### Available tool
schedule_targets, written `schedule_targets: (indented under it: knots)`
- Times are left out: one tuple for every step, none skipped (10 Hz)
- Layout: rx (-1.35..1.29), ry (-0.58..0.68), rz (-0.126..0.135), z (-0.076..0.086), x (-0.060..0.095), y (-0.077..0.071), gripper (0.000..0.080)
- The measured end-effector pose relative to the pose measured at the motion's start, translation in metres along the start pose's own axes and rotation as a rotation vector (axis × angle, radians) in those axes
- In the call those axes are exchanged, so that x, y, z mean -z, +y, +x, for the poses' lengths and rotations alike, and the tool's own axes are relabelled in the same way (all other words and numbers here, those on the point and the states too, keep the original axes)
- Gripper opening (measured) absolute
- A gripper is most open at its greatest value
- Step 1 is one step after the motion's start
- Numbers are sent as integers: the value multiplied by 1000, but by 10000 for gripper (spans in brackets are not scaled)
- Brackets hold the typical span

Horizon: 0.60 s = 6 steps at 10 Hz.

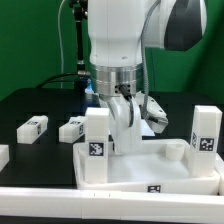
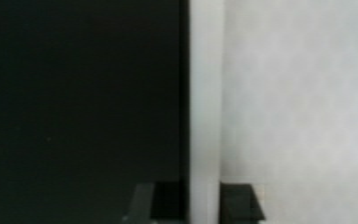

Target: Assemble desk

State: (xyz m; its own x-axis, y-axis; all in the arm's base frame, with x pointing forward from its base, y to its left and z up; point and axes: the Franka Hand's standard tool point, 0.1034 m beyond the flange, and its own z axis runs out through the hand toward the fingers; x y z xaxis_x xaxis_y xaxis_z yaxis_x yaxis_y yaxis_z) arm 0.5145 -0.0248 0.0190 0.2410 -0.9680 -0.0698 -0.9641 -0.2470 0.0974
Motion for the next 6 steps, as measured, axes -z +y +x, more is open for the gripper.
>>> schedule_targets:
  knots:
    - [132,11,-3,10,2,2,74]
    - [240,17,-11,19,3,6,74]
    - [312,19,-11,21,4,6,74]
    - [366,22,-10,25,4,7,74]
    - [402,24,-9,25,4,6,74]
    - [439,29,-7,27,4,6,74]
